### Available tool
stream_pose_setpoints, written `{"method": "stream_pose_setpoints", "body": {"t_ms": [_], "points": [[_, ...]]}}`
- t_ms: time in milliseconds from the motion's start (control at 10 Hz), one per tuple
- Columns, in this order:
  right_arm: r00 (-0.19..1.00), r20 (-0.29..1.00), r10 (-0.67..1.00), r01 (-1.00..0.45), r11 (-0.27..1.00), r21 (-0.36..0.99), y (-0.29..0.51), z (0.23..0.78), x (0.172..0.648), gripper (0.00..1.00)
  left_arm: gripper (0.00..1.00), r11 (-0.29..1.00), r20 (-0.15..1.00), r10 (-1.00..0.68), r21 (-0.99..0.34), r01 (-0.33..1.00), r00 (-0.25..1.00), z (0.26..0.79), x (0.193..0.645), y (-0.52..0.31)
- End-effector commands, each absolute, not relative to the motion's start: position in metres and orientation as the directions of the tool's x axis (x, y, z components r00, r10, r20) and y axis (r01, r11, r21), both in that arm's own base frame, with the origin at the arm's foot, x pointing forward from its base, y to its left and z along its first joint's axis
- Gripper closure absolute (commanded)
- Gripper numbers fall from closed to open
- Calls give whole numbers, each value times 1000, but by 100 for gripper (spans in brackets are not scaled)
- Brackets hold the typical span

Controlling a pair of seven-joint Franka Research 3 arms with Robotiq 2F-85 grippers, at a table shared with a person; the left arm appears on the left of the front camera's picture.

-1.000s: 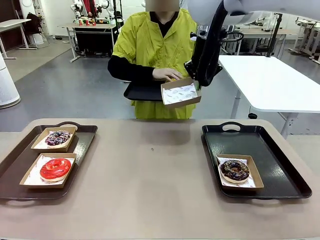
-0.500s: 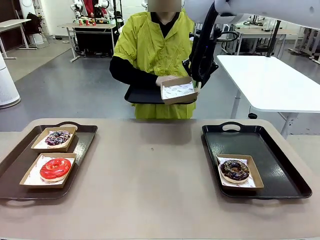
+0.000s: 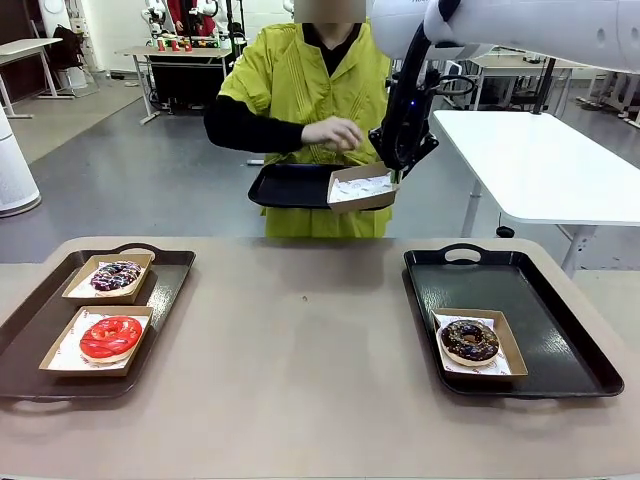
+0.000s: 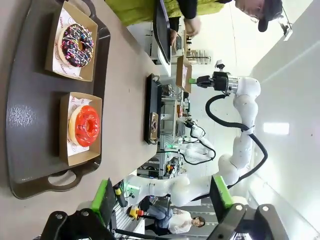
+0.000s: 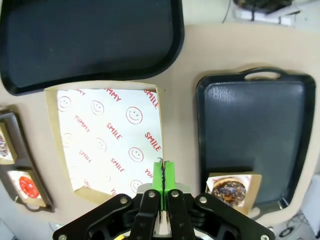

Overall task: Individually package the donuts and arrange them on the tray.
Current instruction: Place the picked Paper togo box on the Handle tray while simultaneously picking up another Paper togo box from the table with the other hand, then place the picked Paper togo box on the Handle tray.

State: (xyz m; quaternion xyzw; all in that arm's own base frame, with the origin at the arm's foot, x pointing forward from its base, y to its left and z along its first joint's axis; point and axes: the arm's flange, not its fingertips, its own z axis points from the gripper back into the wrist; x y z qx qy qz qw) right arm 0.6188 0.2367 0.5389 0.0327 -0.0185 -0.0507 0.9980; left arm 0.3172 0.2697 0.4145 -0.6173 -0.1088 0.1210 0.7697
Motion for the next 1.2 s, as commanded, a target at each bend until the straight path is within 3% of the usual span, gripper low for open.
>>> {"method": "stream_pose_setpoints", "body": {"t_ms": [0,1100], "points": [[995,46,-90,86,994,72,238,547,614,100,0,216,21,318,-975,-51,948,417,313,271],[995,46,-90,86,994,72,238,547,614,100,0,216,21,318,-975,-51,948,417,313,271]]}}
